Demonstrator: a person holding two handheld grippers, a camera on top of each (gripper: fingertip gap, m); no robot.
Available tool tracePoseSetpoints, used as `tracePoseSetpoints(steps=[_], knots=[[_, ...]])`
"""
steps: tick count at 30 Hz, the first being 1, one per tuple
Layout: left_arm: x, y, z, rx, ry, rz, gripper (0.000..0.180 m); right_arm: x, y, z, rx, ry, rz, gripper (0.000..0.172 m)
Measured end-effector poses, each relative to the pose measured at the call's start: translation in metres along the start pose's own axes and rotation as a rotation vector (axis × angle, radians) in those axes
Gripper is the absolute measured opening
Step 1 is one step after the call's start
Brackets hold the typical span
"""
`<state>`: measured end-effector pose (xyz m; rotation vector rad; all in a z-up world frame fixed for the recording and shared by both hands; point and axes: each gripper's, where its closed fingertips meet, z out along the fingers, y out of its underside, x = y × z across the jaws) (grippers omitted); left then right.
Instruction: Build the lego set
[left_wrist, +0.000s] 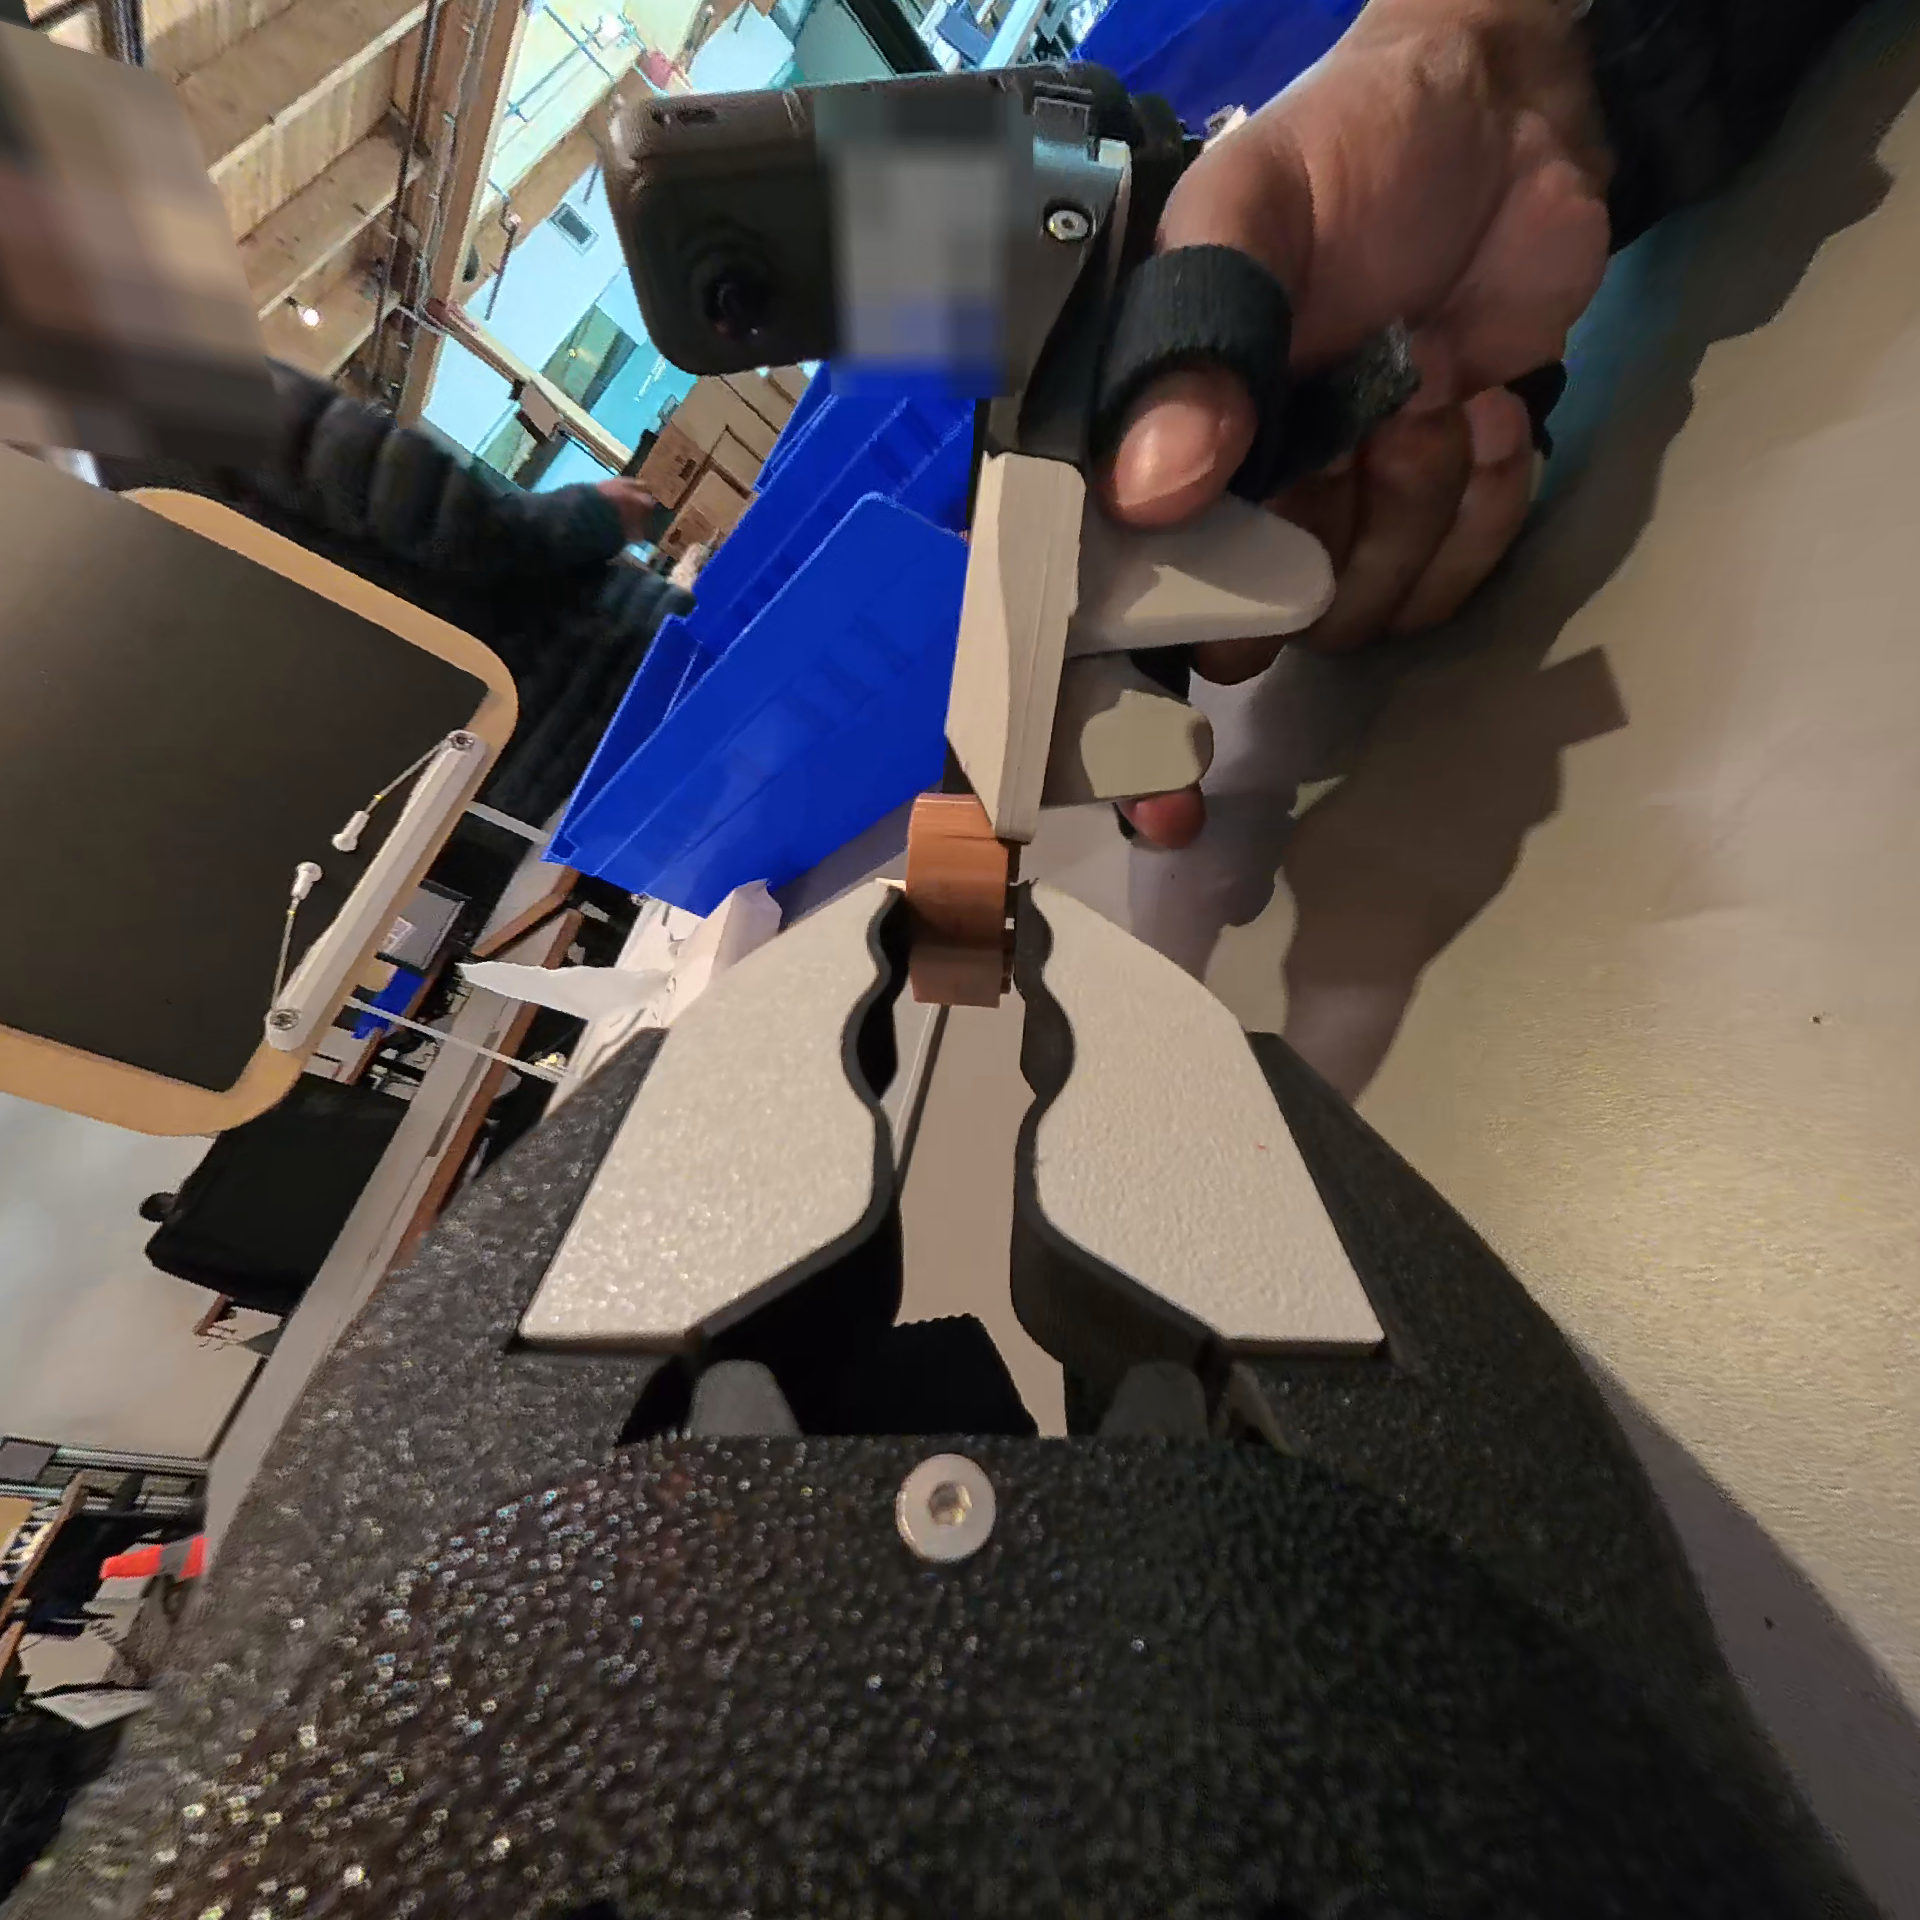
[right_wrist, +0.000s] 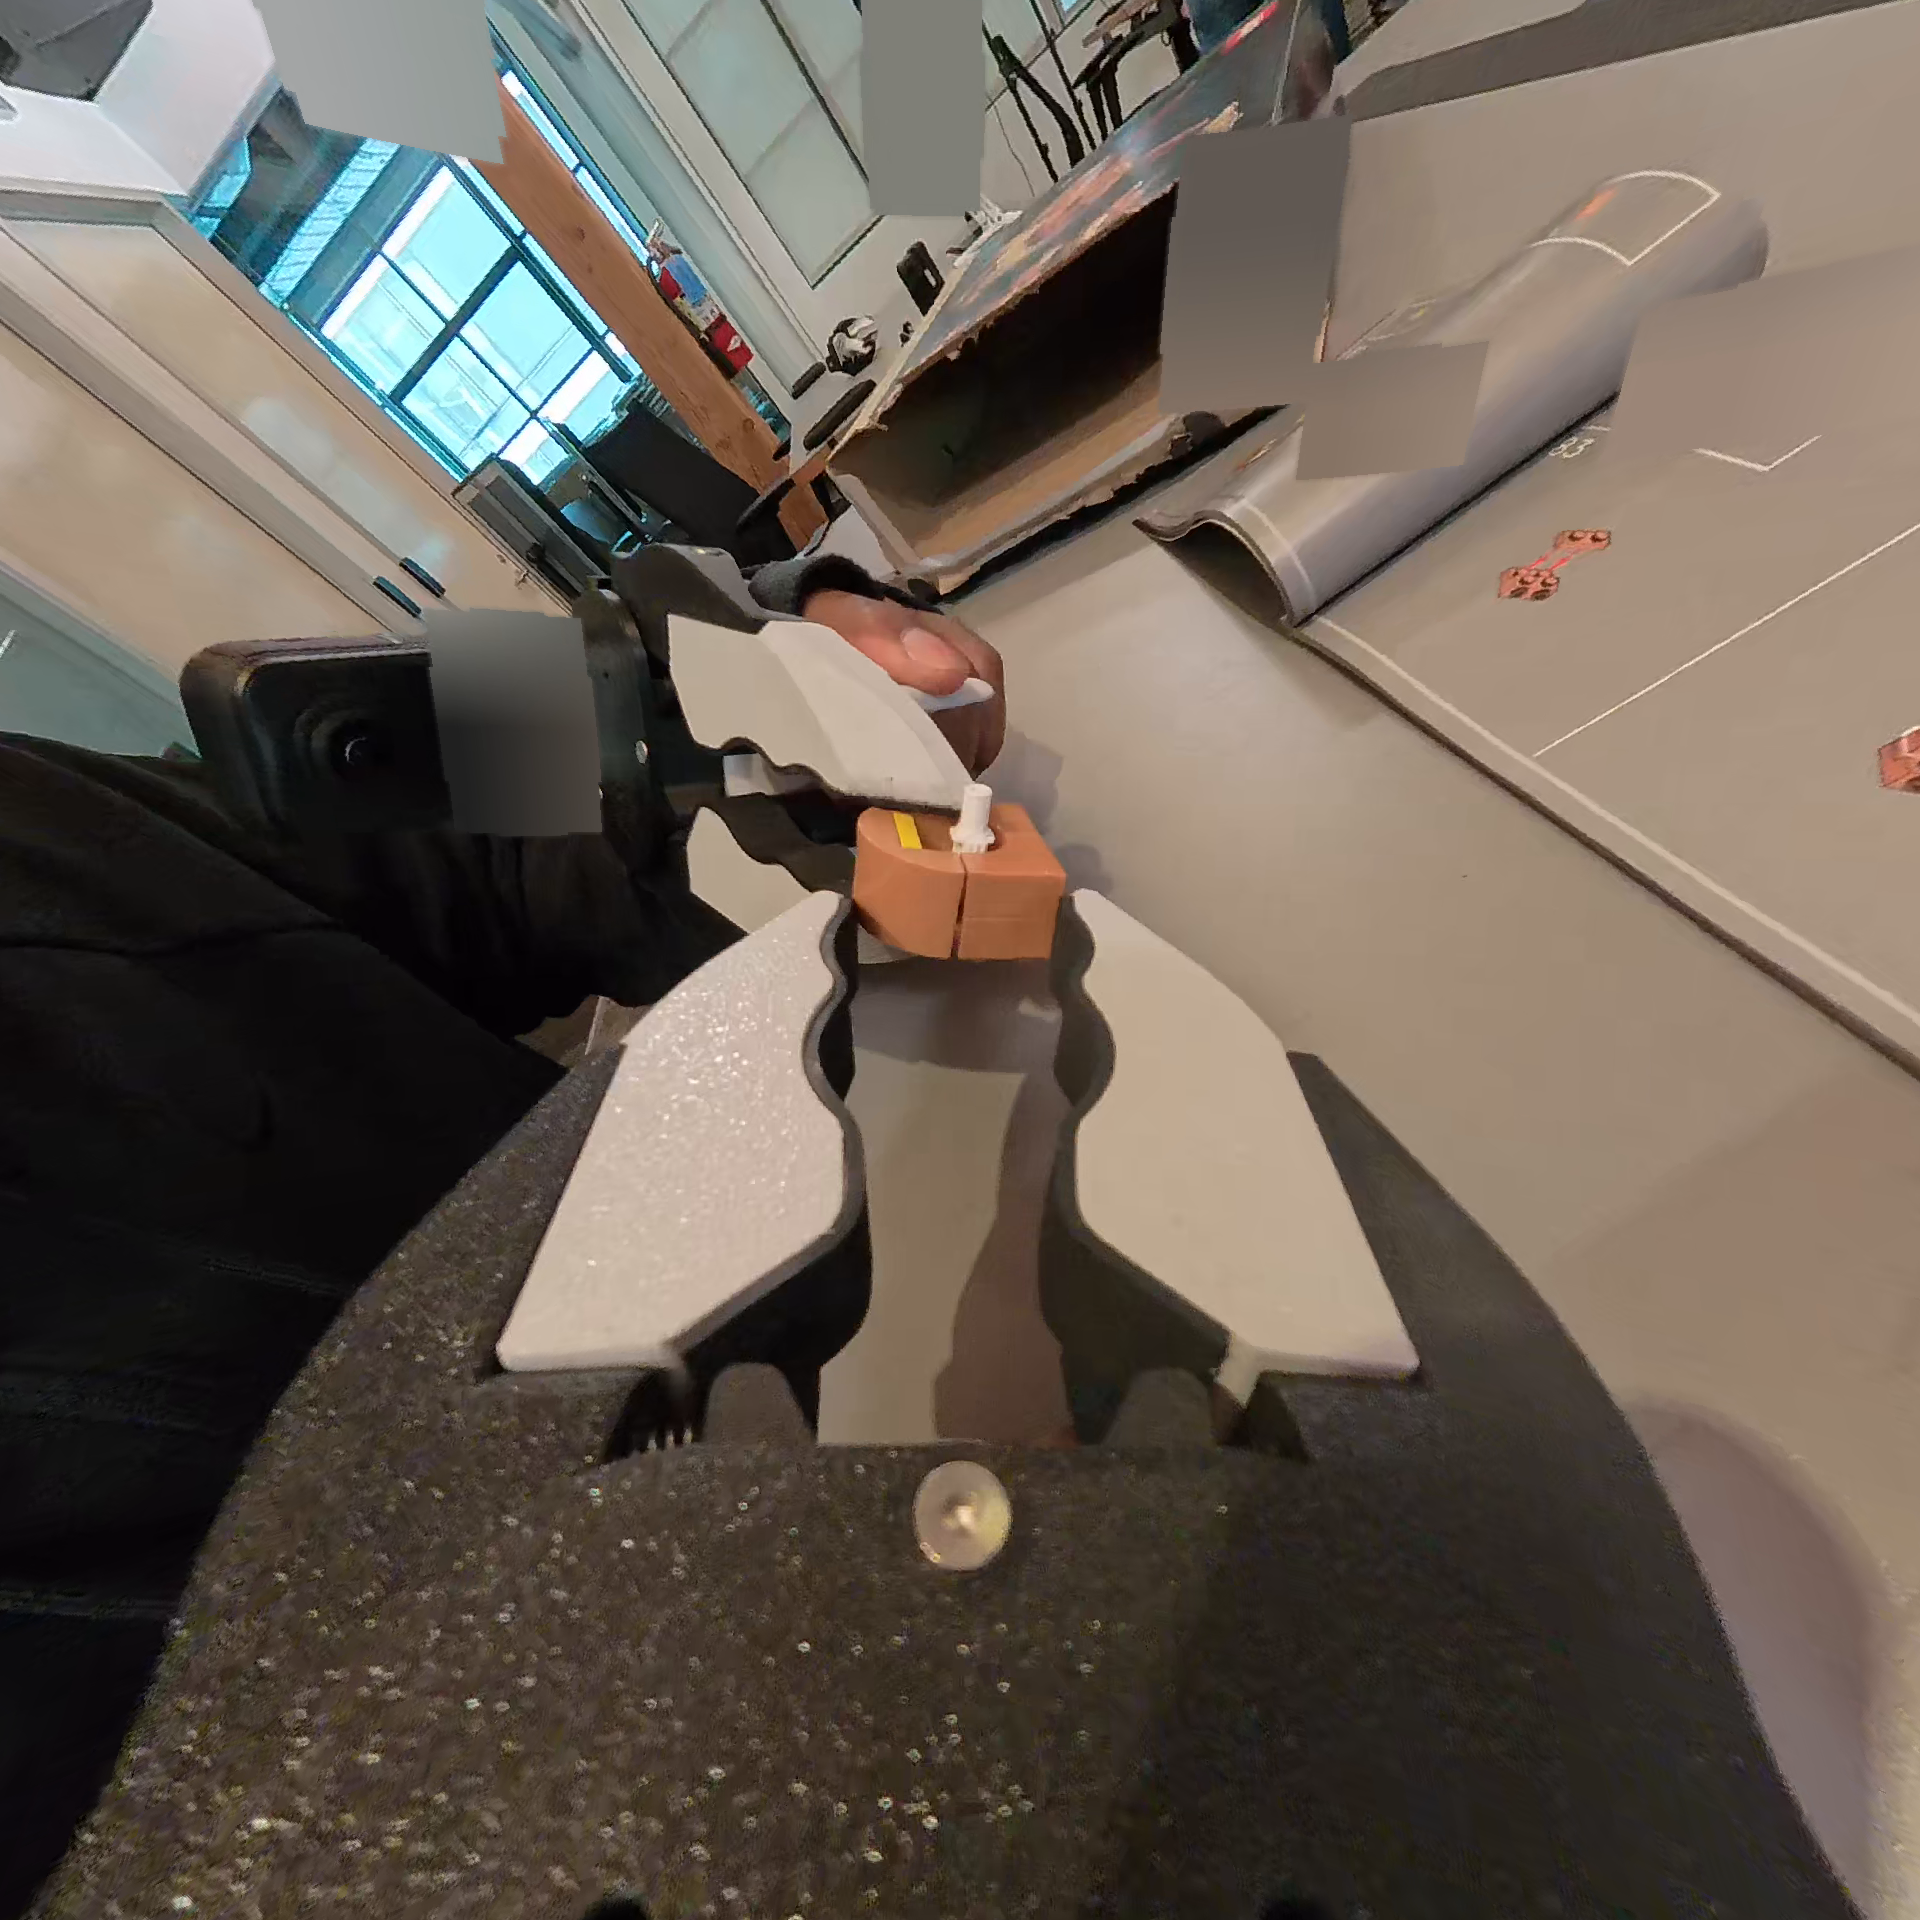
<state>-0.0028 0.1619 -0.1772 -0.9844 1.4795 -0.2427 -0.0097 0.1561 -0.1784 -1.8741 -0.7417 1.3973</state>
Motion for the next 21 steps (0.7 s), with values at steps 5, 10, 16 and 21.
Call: tracePoseSetpoints(steps=[5,10,16,21], knots=[[0.0001,-0.0027,-0.0015,0.004,-0.016,0.037,0.019,-0.0022,0.0008,-0.0005,-0.005,-0.012,-0.014,0.035],[0.0003,-0.0041,-0.0019,0.008,-0.023,0.06,0.019,-0.0032,0.001,-0.0009,-0.008,-0.023,-0.017,0.034],[-0.0025,-0.0075,-0.0035,0.012,-0.053,0.139,0.019,-0.0077,0.0003,-0.0011,-0.015,-0.071,-0.018,0.036],[-0.0045,-0.0102,-0.0062,0.014,-0.097,0.255,0.019,-0.0102,-0.0019,-0.0014,0.003,-0.079,-0.031,0.052]])
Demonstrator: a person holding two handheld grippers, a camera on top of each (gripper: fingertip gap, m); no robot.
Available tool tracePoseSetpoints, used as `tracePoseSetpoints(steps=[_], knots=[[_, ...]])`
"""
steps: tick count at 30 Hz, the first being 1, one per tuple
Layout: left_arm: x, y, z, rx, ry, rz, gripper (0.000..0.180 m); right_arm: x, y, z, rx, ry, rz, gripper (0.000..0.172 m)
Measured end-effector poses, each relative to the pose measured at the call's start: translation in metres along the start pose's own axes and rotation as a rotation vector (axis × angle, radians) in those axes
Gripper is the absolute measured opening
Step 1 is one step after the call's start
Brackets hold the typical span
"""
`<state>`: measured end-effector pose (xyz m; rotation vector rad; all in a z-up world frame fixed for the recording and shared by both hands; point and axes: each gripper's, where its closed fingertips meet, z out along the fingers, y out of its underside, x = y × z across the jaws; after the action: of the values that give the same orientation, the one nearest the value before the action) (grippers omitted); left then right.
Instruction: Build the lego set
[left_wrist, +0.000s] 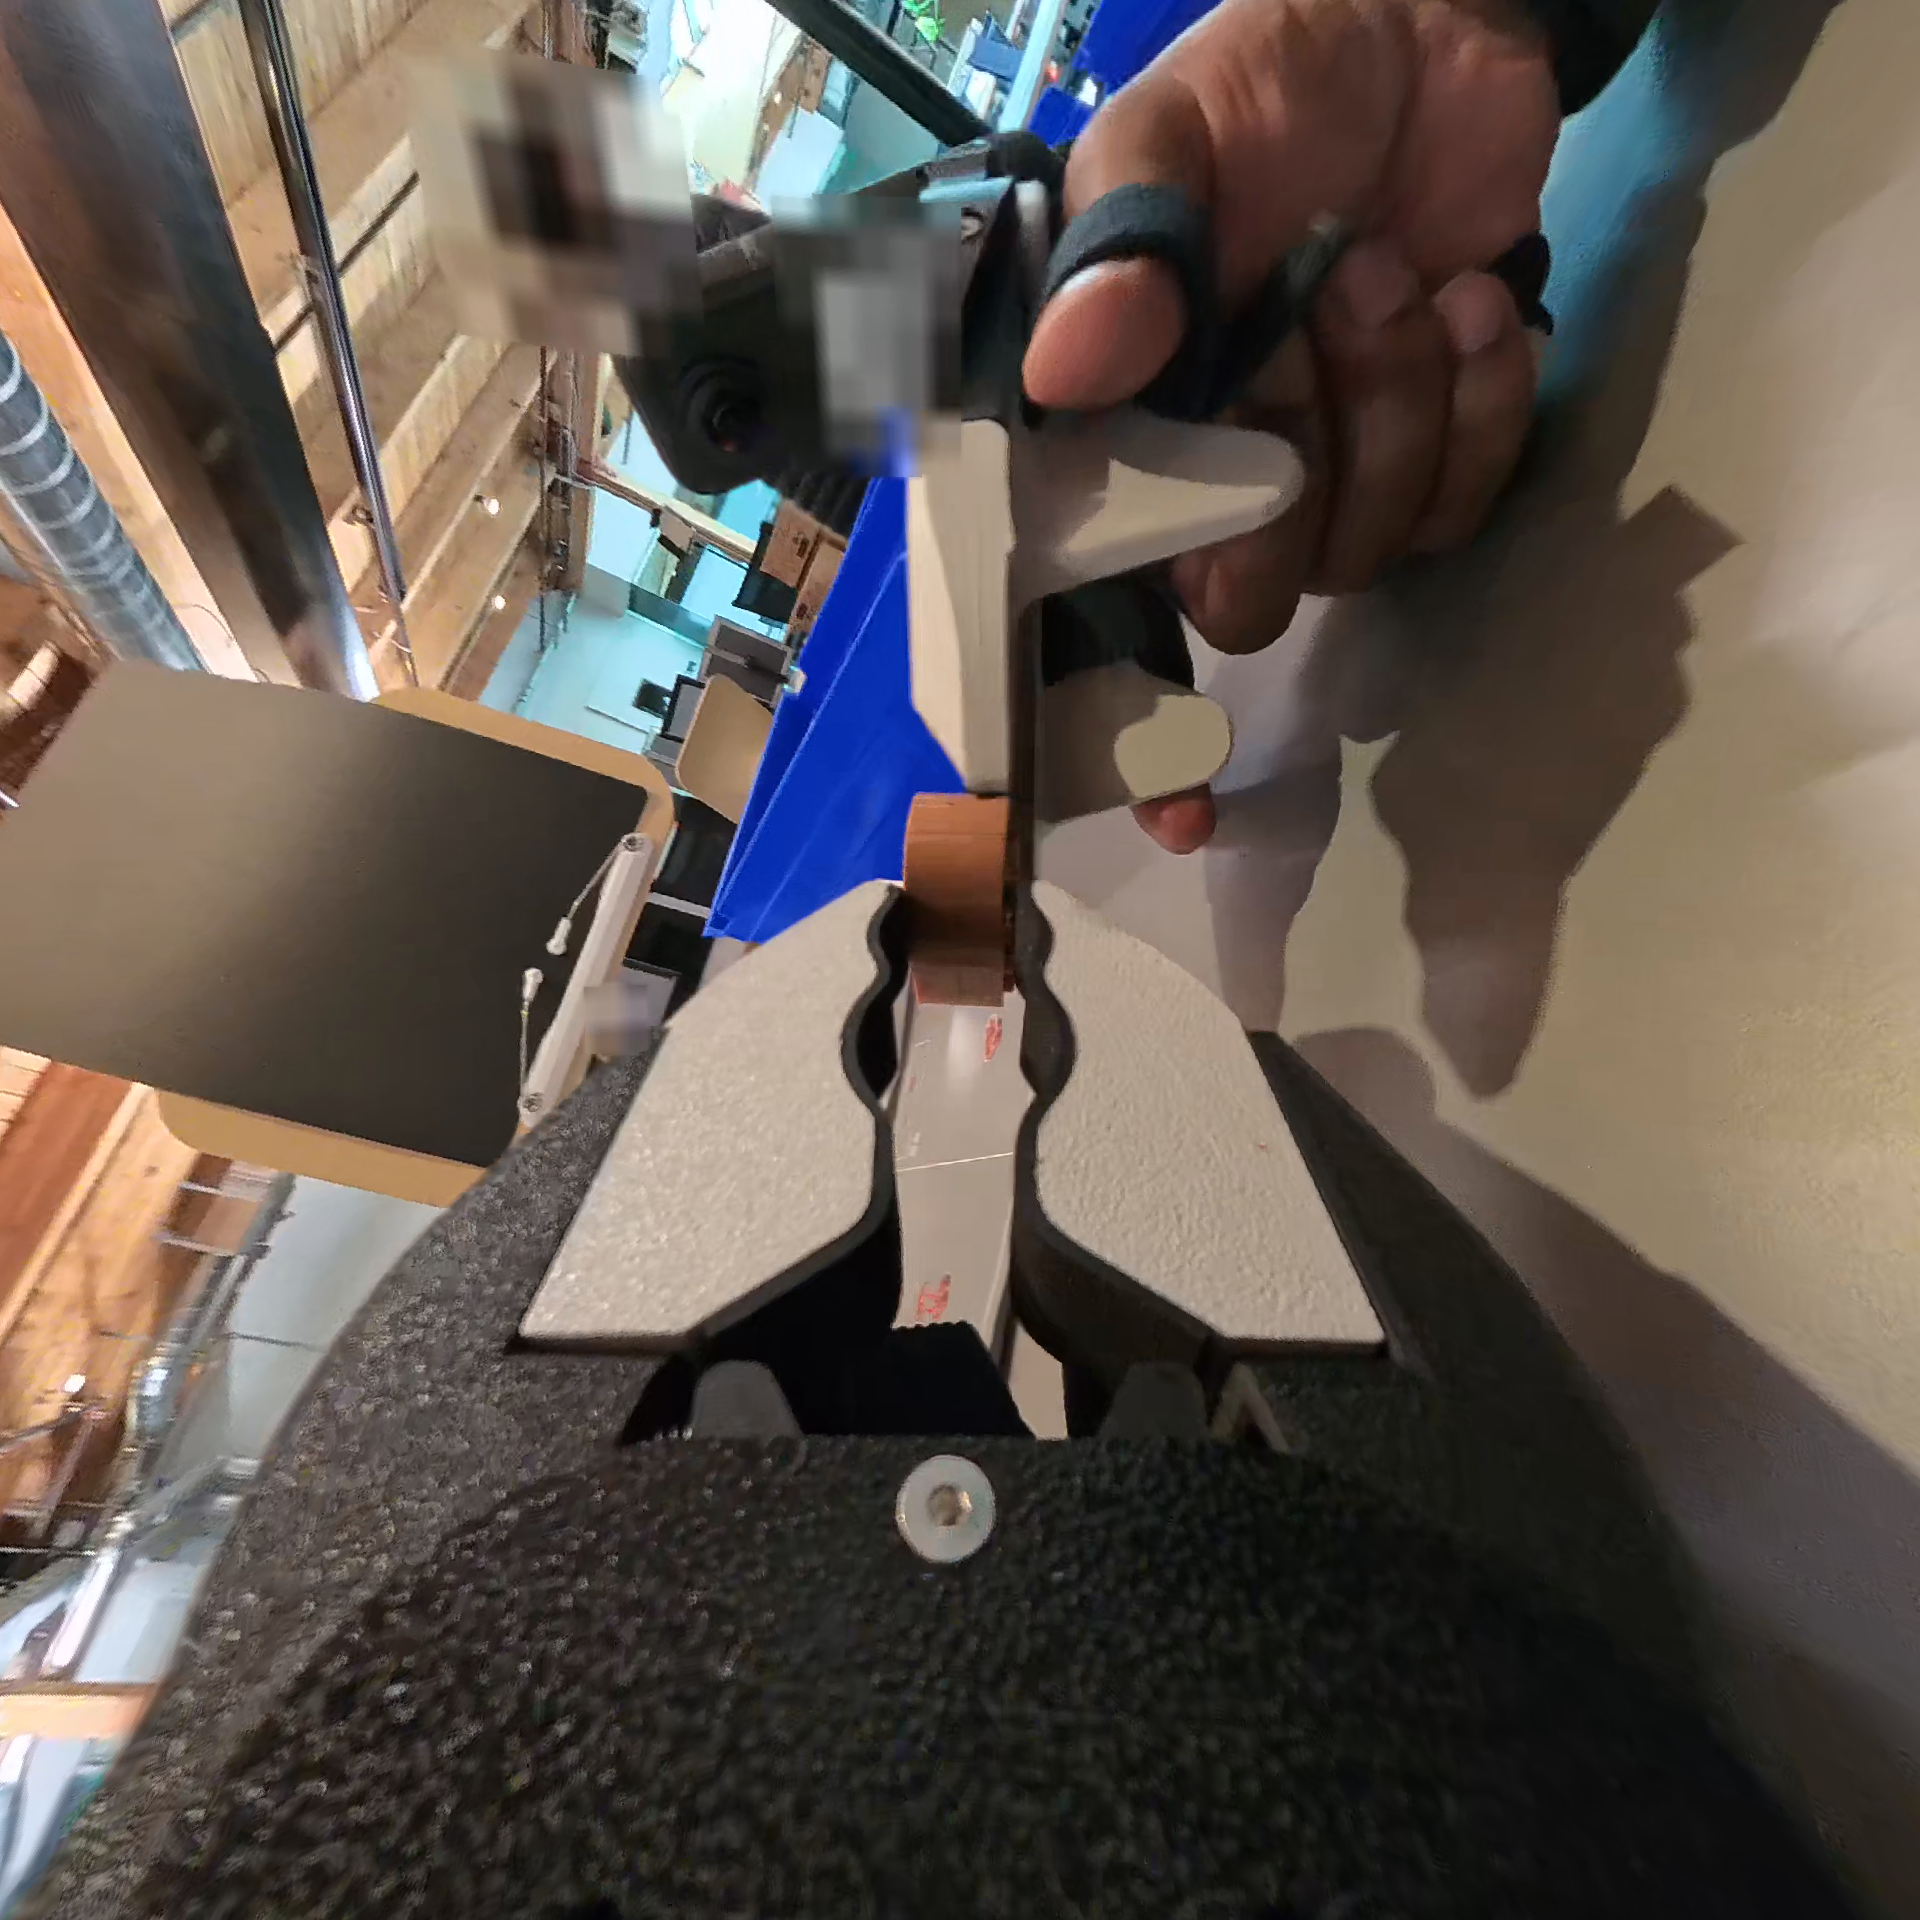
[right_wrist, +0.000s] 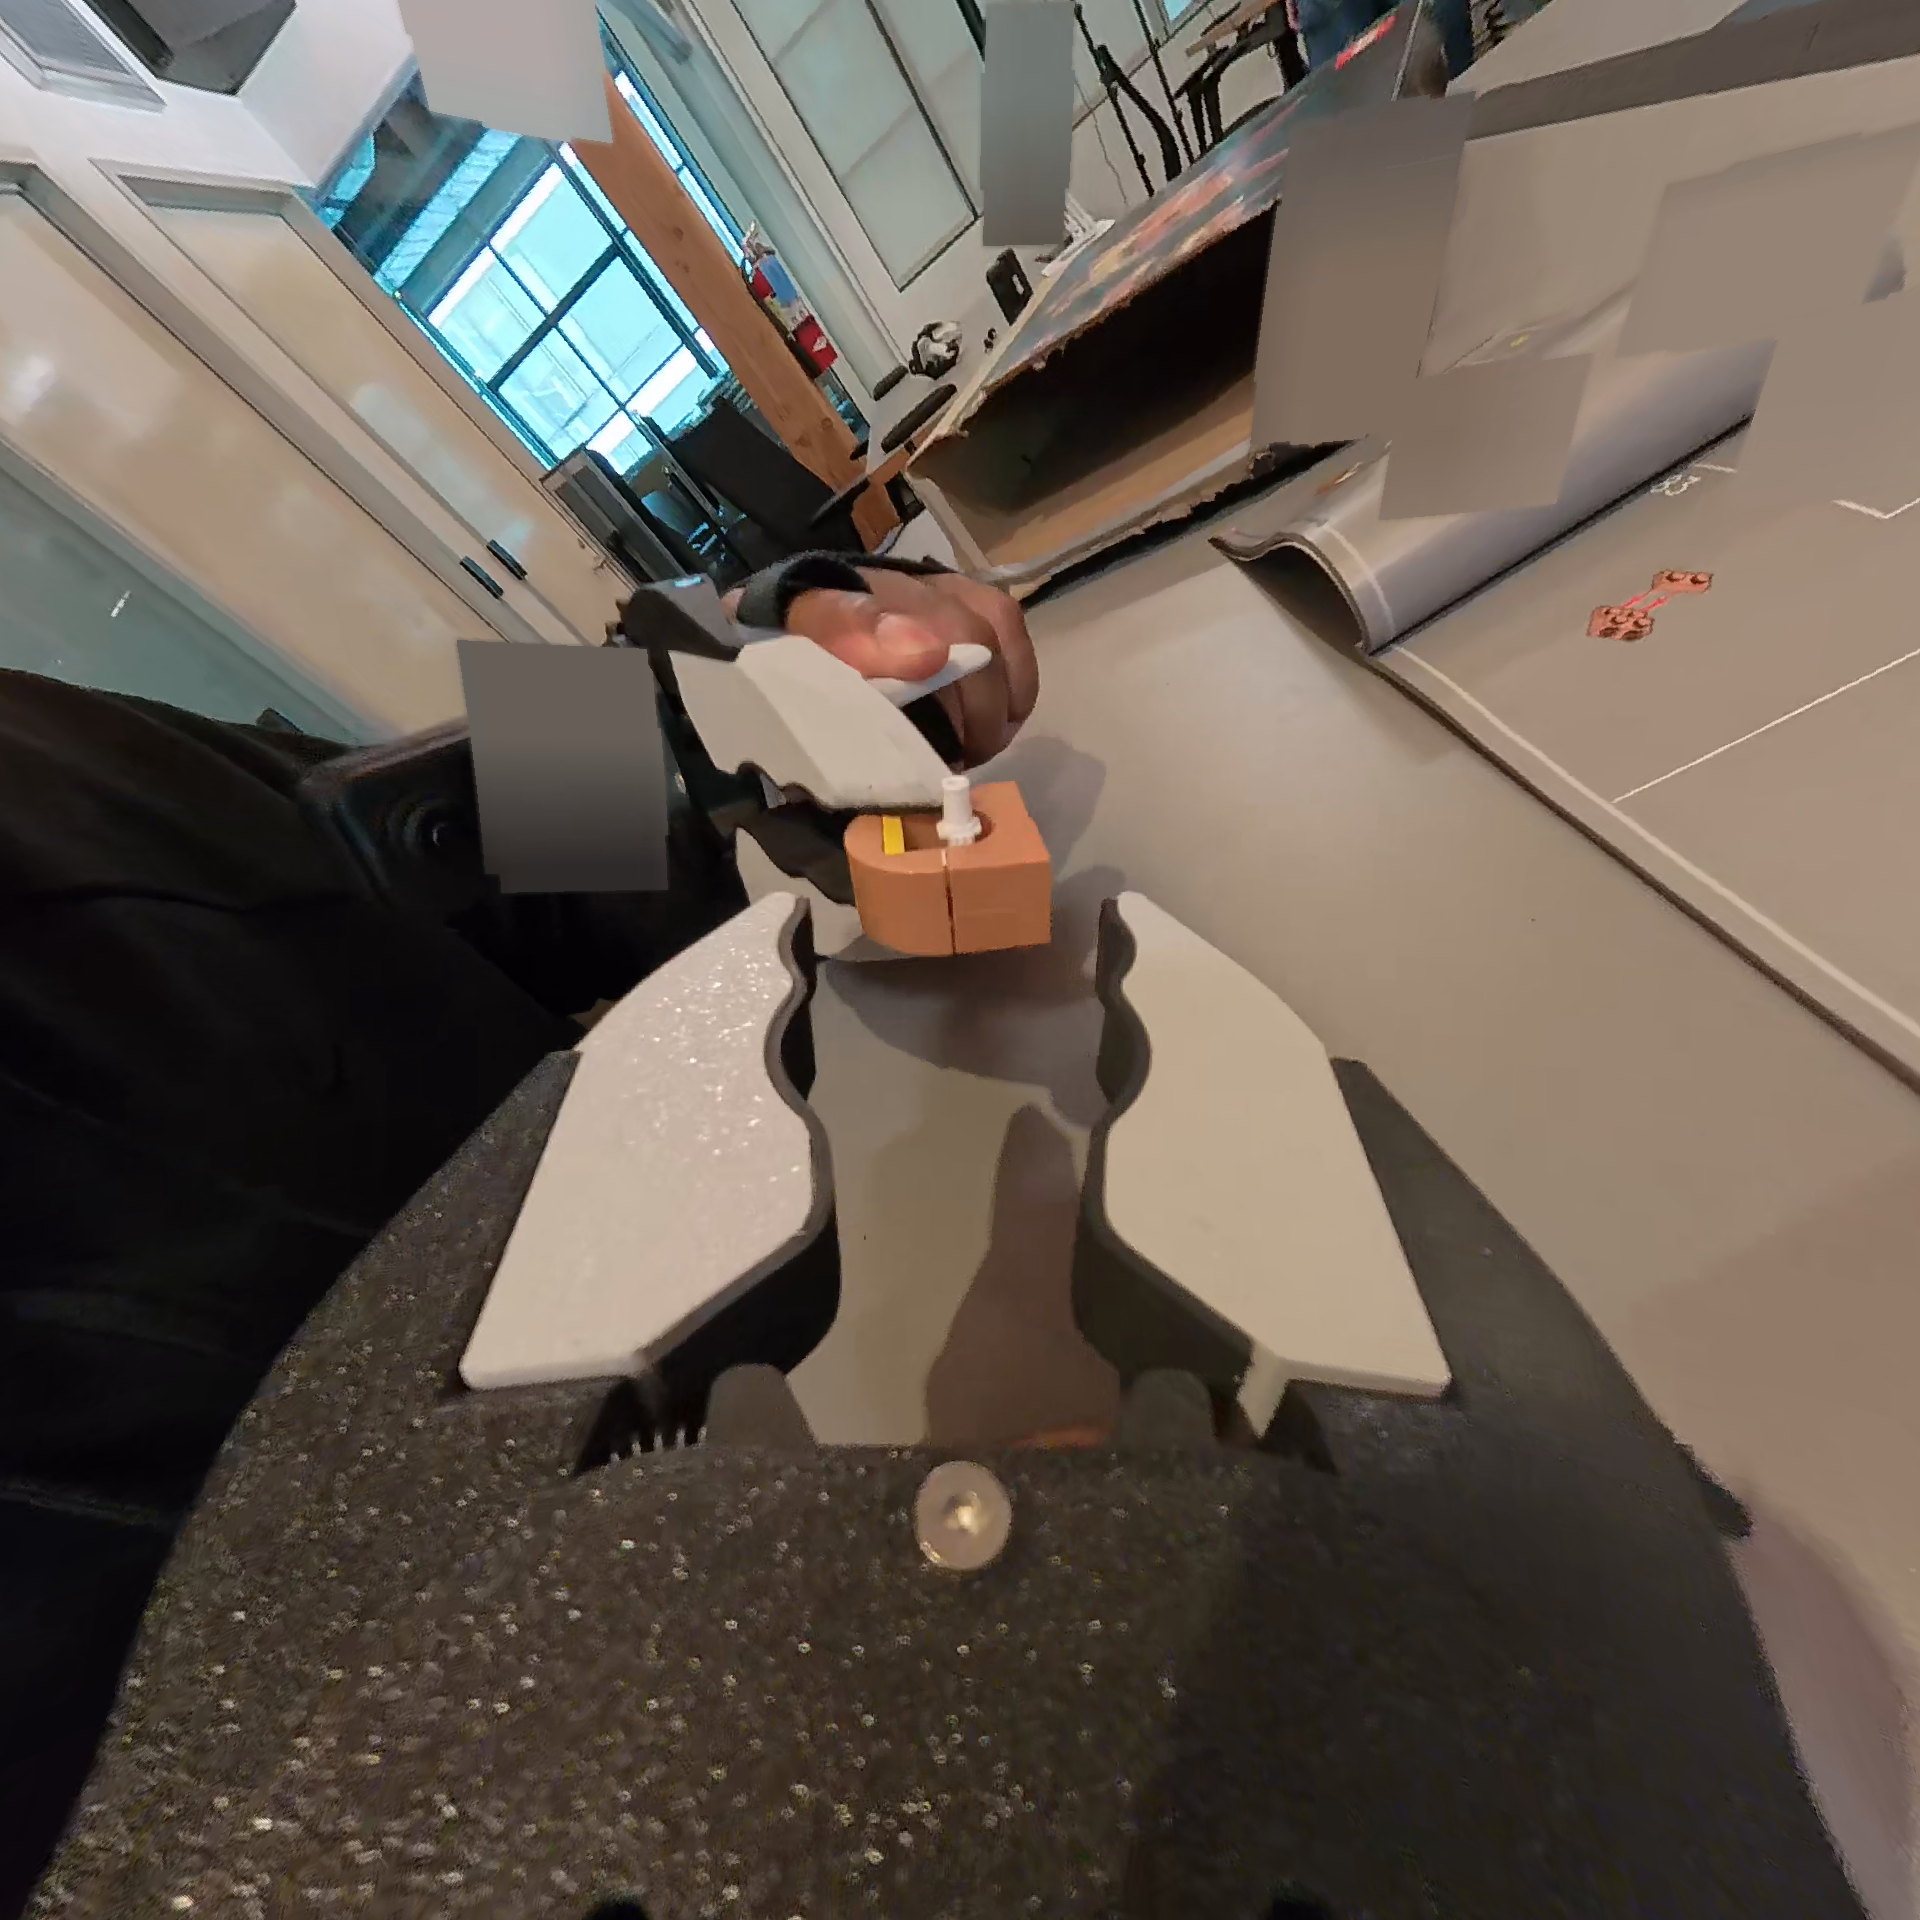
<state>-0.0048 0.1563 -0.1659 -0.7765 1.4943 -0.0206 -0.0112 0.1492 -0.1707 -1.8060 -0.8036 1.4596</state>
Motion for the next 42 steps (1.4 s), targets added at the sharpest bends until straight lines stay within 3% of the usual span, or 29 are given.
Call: tracePoseSetpoints(steps=[6,19,34,37,42], knots=[[0.007,-0.006,0.001,0.011,0.003,0.089,0.019,-0.004,-0.001,-0.001,0.02,-0.009,-0.036,0.036],[0.002,-0.014,-0.002,0.061,-0.043,0.089,0.019,-0.013,-0.005,-0.002,0.076,0.0,-0.169,0.035],[-0.002,-0.015,-0.001,0.056,-0.067,0.095,0.019,-0.015,-0.009,-0.003,0.094,0.011,-0.179,0.035],[-0.007,-0.013,-0.002,0.049,-0.087,0.085,0.019,-0.012,-0.006,-0.003,0.071,0.031,-0.201,0.047],[-0.006,-0.014,-0.003,0.055,-0.08,0.094,0.019,-0.012,-0.006,-0.003,0.074,0.042,-0.222,0.04]])
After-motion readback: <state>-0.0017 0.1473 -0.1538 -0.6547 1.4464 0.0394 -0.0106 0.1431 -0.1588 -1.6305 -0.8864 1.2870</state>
